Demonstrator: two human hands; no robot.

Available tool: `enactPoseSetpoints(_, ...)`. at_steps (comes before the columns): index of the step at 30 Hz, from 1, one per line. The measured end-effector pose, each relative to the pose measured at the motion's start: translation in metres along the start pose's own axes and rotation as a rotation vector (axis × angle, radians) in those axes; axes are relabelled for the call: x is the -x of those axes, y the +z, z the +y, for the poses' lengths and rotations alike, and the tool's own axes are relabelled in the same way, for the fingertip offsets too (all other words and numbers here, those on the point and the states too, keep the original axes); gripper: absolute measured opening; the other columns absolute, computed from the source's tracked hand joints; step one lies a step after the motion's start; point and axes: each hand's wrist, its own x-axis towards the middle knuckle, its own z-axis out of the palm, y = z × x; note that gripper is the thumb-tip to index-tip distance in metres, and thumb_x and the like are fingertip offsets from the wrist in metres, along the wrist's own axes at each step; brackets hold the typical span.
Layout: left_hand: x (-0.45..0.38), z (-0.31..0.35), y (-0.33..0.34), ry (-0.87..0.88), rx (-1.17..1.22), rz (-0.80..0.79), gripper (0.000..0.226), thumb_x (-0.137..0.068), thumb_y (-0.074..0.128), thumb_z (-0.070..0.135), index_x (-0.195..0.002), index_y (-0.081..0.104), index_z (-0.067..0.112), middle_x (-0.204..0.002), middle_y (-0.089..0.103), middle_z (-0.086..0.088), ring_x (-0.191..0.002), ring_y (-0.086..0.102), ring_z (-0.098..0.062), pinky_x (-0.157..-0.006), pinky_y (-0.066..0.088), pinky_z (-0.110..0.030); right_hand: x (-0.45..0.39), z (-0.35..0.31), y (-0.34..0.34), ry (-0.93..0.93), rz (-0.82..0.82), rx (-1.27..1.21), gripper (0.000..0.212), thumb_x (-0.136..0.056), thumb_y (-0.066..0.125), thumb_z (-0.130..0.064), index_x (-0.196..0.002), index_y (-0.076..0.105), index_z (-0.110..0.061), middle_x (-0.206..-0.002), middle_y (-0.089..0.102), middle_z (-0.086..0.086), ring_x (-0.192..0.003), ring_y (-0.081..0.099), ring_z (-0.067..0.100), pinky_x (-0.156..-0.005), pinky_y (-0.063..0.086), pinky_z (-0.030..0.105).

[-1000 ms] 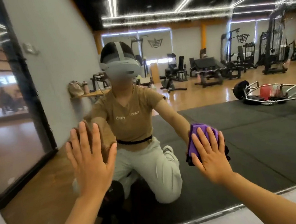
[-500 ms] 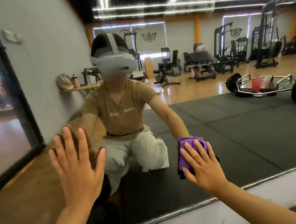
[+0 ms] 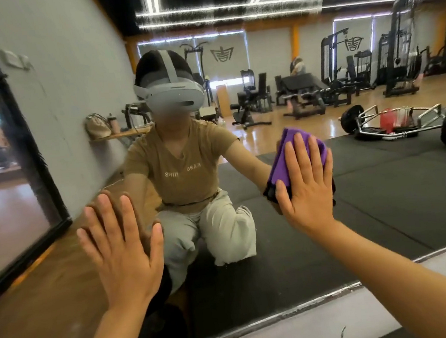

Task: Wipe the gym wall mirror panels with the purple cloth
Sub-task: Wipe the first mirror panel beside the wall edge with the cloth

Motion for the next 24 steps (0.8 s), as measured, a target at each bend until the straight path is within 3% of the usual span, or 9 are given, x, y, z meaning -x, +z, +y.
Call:
enactPoseSetpoints(12,0.001,-0.002,0.008,0.004,-0.003,0.024,0.073,-0.103,0.028,0.052,-0.161,0.005,0.014,-0.167,-0.009,-0.009,-0.154,-0.008,-0.032,-0.123,-0.002,-0.057,0.220,0.012,-0.005,-0.228,-0.425,0.237,0.061,-0.109,0.010,-0.047,-0.162,-0.003,-0.019,-0.170,-0.010,0.001,-0.156,-0.007,0.029,-0.125,-0.006,0.049)
enactPoseSetpoints(18,0.001,-0.003,0.007,0.014,-0.015,0.015,0.072,-0.105,0.029,0.050,-0.161,0.003,0.013,-0.166,-0.007,-0.011,-0.154,-0.006,-0.035,-0.122,0.002,-0.061,0.204,0.019,-0.012,-0.262,-0.479,0.181,0.061,-0.109,0.012,-0.047,-0.163,0.000,-0.022,-0.170,-0.004,-0.002,-0.157,-0.004,0.025,-0.126,-0.004,0.046)
enactPoseSetpoints(24,0.001,-0.003,0.007,0.021,-0.010,0.019,0.073,-0.105,0.031,0.049,-0.161,0.004,0.012,-0.167,-0.003,-0.014,-0.153,-0.001,-0.040,-0.122,0.003,-0.062,0.080,0.015,-0.003,-0.174,-0.210,0.048,0.065,-0.107,0.024,-0.050,-0.163,0.006,-0.022,-0.170,-0.002,-0.002,-0.157,-0.001,0.025,-0.126,-0.001,0.048)
